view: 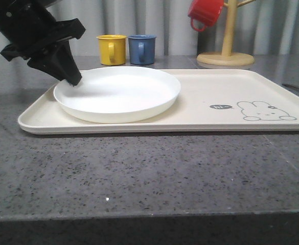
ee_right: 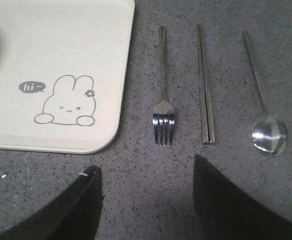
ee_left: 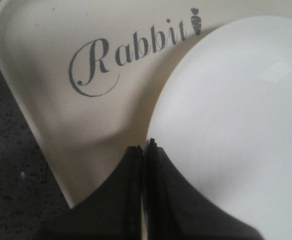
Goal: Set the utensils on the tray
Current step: 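Carry the plate over the tray, lower it and open left gripper, then raise the left gripper away from the plate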
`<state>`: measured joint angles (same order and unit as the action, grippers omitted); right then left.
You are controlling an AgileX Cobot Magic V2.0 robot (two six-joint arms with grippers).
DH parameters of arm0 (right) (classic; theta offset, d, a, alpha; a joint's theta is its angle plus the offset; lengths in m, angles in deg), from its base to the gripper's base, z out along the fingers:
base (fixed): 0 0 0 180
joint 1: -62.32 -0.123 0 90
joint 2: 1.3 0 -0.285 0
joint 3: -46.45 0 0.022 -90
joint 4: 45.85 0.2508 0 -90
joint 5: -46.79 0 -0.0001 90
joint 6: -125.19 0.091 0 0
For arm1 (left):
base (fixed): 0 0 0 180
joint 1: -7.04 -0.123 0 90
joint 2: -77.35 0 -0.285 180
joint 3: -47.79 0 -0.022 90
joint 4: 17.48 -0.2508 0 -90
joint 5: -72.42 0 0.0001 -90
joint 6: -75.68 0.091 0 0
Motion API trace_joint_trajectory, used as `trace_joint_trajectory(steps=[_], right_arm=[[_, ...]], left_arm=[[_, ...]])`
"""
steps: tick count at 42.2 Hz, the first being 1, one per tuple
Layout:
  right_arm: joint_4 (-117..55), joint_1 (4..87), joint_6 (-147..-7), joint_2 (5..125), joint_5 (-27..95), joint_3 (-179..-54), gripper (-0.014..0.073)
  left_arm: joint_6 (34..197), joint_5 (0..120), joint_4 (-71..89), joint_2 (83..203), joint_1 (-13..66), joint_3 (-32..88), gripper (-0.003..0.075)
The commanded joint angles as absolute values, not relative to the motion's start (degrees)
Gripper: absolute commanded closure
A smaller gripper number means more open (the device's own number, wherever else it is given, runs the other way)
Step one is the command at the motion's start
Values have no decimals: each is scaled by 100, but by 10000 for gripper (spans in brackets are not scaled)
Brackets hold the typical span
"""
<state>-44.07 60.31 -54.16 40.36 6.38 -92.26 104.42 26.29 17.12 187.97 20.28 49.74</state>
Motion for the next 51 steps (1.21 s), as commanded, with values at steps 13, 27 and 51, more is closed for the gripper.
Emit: trace_joint_trajectory(steps=[13, 27, 51], right_arm=[[-4461, 6022, -5445, 4087, 1011, -9421, 156], [-4461, 6022, -5445, 4087, 1017, -9421, 156], [-4203, 6022, -5445, 4087, 1032, -9421, 156]], left_arm=[[10431, 2360, 1697, 18309, 2052, 5321, 253], [9864, 1987, 365, 17073, 3136, 5385, 300], [8412, 2551, -1206, 14141, 4972, 3118, 300]])
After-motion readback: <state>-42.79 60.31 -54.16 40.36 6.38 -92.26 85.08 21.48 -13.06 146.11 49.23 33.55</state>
